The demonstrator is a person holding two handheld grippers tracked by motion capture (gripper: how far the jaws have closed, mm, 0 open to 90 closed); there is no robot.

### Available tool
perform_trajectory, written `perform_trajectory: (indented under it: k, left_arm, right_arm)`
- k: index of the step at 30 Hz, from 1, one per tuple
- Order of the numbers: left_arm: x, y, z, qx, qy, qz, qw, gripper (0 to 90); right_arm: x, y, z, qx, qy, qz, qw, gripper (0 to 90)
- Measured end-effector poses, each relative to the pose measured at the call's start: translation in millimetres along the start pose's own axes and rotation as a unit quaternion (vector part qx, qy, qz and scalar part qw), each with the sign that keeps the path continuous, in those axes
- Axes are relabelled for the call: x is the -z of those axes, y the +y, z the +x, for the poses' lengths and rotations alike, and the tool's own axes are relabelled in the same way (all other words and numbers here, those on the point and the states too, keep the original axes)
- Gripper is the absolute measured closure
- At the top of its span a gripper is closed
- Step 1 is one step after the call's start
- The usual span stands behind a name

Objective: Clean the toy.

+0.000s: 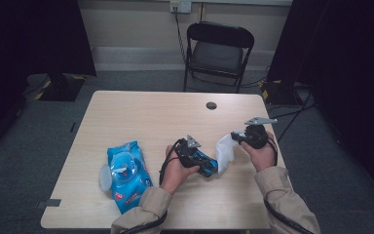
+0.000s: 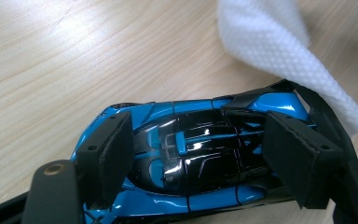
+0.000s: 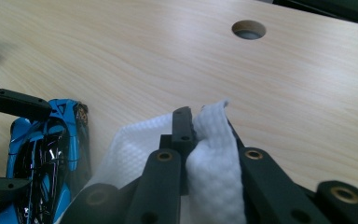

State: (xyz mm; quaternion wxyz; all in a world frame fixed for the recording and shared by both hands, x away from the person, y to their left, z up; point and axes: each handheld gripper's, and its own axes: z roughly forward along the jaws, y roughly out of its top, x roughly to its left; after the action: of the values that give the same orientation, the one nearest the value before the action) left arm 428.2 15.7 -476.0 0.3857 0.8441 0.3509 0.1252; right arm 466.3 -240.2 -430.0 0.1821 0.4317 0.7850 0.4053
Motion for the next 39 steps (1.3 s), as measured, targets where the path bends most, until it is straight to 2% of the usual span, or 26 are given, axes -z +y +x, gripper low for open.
perform_trajectory:
  k: [1, 2, 3, 4, 5, 7, 9, 11, 13, 15, 20, 21, 23, 26, 28, 30, 31, 32, 34, 39]
  left_arm:
    - [-0.1, 0.0, 0.0, 0.000, 0.000, 0.000, 1.0000, 25.1]
    - [-0.1, -0.1, -0.2, 0.001, -0.001, 0.000, 1.0000, 25.1]
    - [0.0, -0.4, -0.1, 0.001, -0.002, -0.002, 1.0000, 25.1]
    - [0.0, -0.4, -0.1, 0.001, -0.002, -0.002, 1.0000, 25.1]
    - [0.3, -0.5, 0.1, -0.003, 0.001, -0.001, 1.0000, 25.1]
    - [0.0, -0.6, -0.7, 0.000, 0.000, -0.002, 1.0000, 25.1]
    - [0.1, -0.4, -0.8, 0.001, 0.000, -0.001, 1.0000, 25.2]
    - [0.0, -0.3, -1.0, 0.001, 0.001, -0.001, 1.0000, 25.2]
    - [0.2, -0.4, -0.7, 0.000, 0.000, -0.001, 1.0000, 25.2]
    - [0.3, -0.8, -0.6, -0.002, 0.001, -0.003, 1.0000, 25.2]
    - [0.3, -1.0, -0.5, -0.003, 0.001, -0.004, 1.0000, 25.2]
    - [0.3, -0.9, -0.4, -0.002, 0.000, -0.003, 1.0000, 25.2]
    - [0.4, -0.9, -0.4, -0.002, 0.000, -0.002, 1.0000, 25.2]
    - [0.4, -1.1, -0.2, -0.003, 0.001, -0.003, 1.0000, 25.2]
    - [0.2, -1.6, -0.7, 0.000, 0.000, -0.006, 1.0000, 25.2]
    - [0.2, -1.8, -0.7, 0.000, 0.000, -0.006, 1.0000, 25.2]
    - [0.4, -1.4, -0.4, -0.002, 0.001, -0.005, 1.0000, 25.2]
    - [0.3, -1.3, -0.3, -0.002, 0.001, -0.005, 1.0000, 25.2]
    - [0.4, -1.4, 0.0, -0.003, 0.001, -0.004, 1.0000, 25.1]
    - [-0.1, -2.2, 0.5, 0.004, 0.002, -0.008, 1.0000, 24.1]
  right_arm:
    - [-4.0, -0.9, 3.8, 0.004, -0.002, 0.000, 1.0000, 73.7]
    - [-4.0, -0.9, 3.8, 0.004, -0.002, 0.000, 1.0000, 73.7]
    - [-6.0, -2.4, 5.7, -0.001, 0.005, 0.004, 1.0000, 65.5]
    - [-6.0, -2.4, 5.7, -0.001, 0.005, 0.004, 1.0000, 65.5]
    - [-6.1, -3.4, 6.1, -0.004, 0.007, 0.004, 1.0000, 60.1]
    - [-5.7, -6.0, 6.1, -0.011, 0.026, 0.006, 0.9996, 52.3]
    - [-2.3, -9.3, 5.7, -0.019, 0.025, 0.002, 0.9995, 44.2]
    - [-0.7, -12.4, 4.6, -0.032, 0.041, -0.001, 0.9986, 38.7]
    - [0.1, -15.7, 5.4, -0.034, 0.043, 0.004, 0.9985, 30.7]
    - [-0.9, -19.8, 7.8, -0.027, 0.034, 0.013, 0.9990, 27.5]
    - [-17.2, -36.1, 17.9, -0.014, 0.042, 0.040, 0.9982, 25.1]
    - [-25.0, -42.4, 23.0, -0.001, 0.037, 0.054, 0.9979, 26.1]
    - [-27.2, -44.1, 24.3, 0.004, 0.031, 0.057, 0.9979, 28.2]
    - [-34.4, -49.1, 24.3, 0.009, 0.017, 0.068, 0.9975, 42.8]
    - [-38.0, -51.8, 24.3, 0.020, 0.016, 0.073, 0.9970, 47.3]
    - [-39.5, -52.8, 25.0, 0.036, 0.008, 0.069, 0.9970, 58.1]
    - [-39.3, -50.8, 23.7, 0.026, 0.012, 0.073, 0.9969, 75.9]
    - [-39.3, -50.8, 23.7, 0.026, 0.012, 0.073, 0.9969, 75.9]
    - [-41.2, -44.2, 22.0, 0.022, 0.011, 0.080, 0.9965, 82.7]
    - [-45.3, -30.9, 23.5, 0.012, 0.018, 0.066, 0.9976, 83.4]
